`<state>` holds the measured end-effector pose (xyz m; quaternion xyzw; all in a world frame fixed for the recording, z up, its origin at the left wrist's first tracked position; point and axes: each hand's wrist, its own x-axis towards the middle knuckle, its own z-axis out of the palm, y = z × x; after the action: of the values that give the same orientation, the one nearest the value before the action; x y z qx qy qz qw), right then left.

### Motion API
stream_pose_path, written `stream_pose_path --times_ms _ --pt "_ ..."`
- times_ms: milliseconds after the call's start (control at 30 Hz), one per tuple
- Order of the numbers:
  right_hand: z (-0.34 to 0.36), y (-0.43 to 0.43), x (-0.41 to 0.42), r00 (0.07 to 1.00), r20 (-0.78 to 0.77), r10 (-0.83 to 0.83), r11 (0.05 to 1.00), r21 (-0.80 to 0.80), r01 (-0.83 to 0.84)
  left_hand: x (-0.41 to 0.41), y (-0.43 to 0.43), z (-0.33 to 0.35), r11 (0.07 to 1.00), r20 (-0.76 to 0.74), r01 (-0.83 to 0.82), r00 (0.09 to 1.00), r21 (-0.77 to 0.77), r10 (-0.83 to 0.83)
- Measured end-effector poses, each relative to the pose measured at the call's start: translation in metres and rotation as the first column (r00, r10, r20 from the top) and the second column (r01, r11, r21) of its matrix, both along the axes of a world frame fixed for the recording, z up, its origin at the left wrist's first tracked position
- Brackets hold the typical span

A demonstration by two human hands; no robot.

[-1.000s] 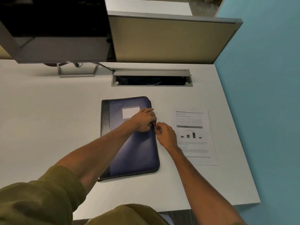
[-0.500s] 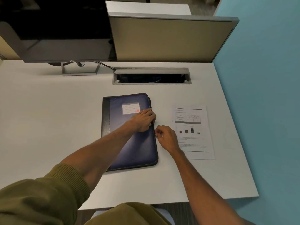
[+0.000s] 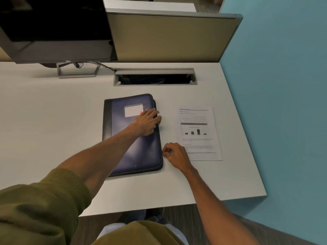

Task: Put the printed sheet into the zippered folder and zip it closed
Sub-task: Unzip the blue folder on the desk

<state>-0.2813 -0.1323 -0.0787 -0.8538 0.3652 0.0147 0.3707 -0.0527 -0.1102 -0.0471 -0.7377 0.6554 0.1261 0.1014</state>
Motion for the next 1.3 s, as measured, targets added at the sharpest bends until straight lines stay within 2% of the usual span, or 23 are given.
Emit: stream_pose_path --times_ms 300,533,767,900,1000,1100,1167,1300 --pt "-0.008 0.044 -0.038 0.998 0.014 -0.056 0.996 0.066 0.055 -0.028 0.011 0.001 0.988 0.086 -0.152 0.985 0.02 0.15" --pt "-0.016 0.086 -0.04 0.952 0.073 -0.299 0.951 0.105 0.291 -0.043 0.018 0.0 0.976 0.127 -0.215 0.969 0.023 0.211" --pt "-0.015 0.1 -0.039 0.925 0.091 -0.368 0.917 0.202 0.345 -0.069 0.049 -0.009 0.97 0.01 -0.23 0.973 0.081 0.23" --pt "-0.005 0.087 -0.038 0.91 0.06 -0.411 0.865 0.342 0.368 -0.093 0.084 -0.022 0.962 -0.06 -0.271 0.961 -0.042 0.269" --pt "-0.001 0.074 -0.034 0.916 0.032 -0.4 0.868 0.336 0.367 -0.12 0.121 -0.037 0.878 -0.167 -0.435 0.898 -0.2 0.407" --pt "0.0 0.063 -0.026 0.919 0.024 -0.394 0.886 0.277 0.373 -0.157 0.161 -0.054 0.766 -0.269 -0.573 0.817 -0.29 0.509" --pt "0.001 0.061 -0.021 0.917 0.032 -0.399 0.888 0.262 0.377 -0.181 0.182 -0.063 0.697 -0.345 -0.653 0.753 -0.296 0.56" --pt "-0.001 0.065 -0.016 0.897 0.008 -0.442 0.865 0.27 0.424 -0.216 0.2 -0.075 0.539 -0.446 -0.822 0.559 -0.184 0.699"
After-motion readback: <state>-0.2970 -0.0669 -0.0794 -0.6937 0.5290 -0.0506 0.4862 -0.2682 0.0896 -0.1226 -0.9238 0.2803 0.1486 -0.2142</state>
